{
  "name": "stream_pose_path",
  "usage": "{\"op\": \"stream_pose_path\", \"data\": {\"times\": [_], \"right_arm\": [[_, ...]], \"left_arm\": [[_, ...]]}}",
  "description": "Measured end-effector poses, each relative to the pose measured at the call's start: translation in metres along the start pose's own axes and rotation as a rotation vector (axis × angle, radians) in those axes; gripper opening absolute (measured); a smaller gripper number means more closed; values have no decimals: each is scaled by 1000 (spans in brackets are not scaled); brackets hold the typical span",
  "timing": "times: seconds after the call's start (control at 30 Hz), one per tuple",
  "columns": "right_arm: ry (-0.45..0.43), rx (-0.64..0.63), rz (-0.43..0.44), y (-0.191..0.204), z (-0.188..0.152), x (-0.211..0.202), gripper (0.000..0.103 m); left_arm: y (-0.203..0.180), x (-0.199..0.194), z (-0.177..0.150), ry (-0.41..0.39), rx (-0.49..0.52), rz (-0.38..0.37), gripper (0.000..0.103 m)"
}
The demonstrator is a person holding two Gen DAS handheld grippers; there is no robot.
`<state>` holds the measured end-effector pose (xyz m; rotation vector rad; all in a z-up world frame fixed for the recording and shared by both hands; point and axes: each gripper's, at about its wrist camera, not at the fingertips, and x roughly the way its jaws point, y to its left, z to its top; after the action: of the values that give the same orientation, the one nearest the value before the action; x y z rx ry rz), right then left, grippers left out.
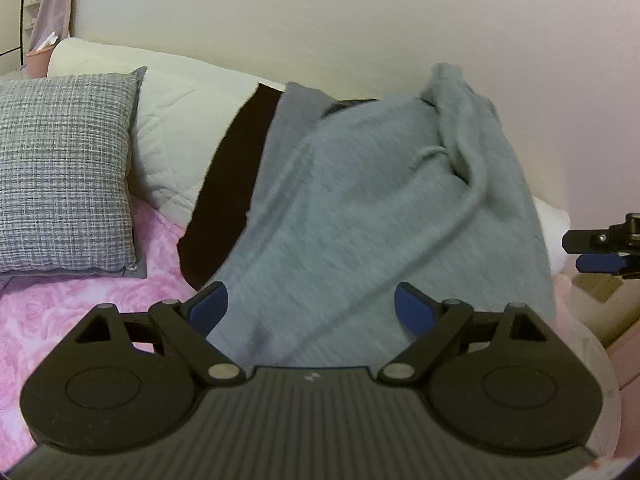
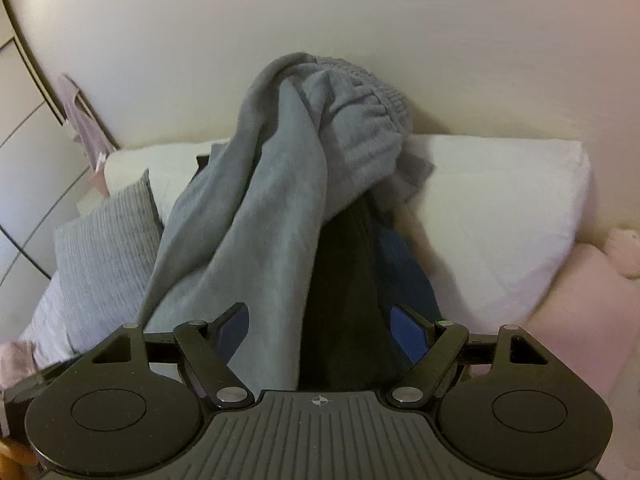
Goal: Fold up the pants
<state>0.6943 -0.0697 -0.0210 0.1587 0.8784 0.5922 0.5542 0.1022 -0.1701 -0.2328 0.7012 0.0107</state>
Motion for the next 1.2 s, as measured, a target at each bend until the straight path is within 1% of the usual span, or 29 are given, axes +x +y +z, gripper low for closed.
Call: {"op": "stream_pose_path", "data": {"times": [0.03,0.07,0.13,0.2,0.27,0.3,0.33,0.37,0.4,0.47,0.5,0.53,0.57,0.6,0.63,0.73,0.8,0.87,0.97,1.03,1.13,1.2], "right_arm": [[1,3,0,-1,4,8,76],[0,7,1,-1,8,15,76],[4,18,14,-1,13,28,76],[1,31,21,-2,18,41,76],[-21,35,36,-2,24,51,76],[-28,22,42,-1,26,56,72],[-30,4,56,1,29,61,43],[-28,-17,86,3,31,64,1],[-33,-44,108,8,33,65,2],[-63,-127,96,24,34,60,1],[-86,-147,104,29,33,55,1],[-116,-152,138,34,32,47,1],[-148,-159,195,39,31,35,1],[-187,-188,248,50,30,20,1],[-208,-213,255,58,30,12,1],[-259,-232,314,80,30,-17,1],[-296,-265,394,96,28,-41,1],[-322,-313,481,120,23,-66,1],[-290,-385,605,168,8,-94,0],[-266,-435,670,203,-11,-111,0],[-226,-478,779,261,-47,-137,0],[-247,-502,847,305,-72,-161,0]], "left_arm": [[6,4,2,3,-13,1,92],[11,6,4,7,-28,-14,93],[24,13,5,26,-68,-53,99],[32,19,3,32,-101,-90,100],[37,22,0,34,-140,-117,100],[38,21,-2,33,-157,-130,99],[37,22,-4,32,-172,-143,99],[35,22,-6,34,-180,-150,99],[32,21,-7,35,-185,-160,98],[27,21,-9,31,-192,-188,95],[23,21,-9,32,-193,-199,91],[20,20,-10,29,-189,-201,86],[17,18,-10,20,-184,-201,84],[14,14,-10,10,-182,-197,78],[13,9,-12,0,-186,-191,73],[13,-18,-20,-43,-231,-157,72],[16,-40,-27,-73,-262,-133,72],[18,-70,-38,-114,-284,-97,72],[28,-123,-56,-178,-328,-29,72],[37,-167,-72,-232,-373,13,72],[55,-243,-101,-322,-438,103,72],[67,-295,-120,-371,-477,171,72]]}}
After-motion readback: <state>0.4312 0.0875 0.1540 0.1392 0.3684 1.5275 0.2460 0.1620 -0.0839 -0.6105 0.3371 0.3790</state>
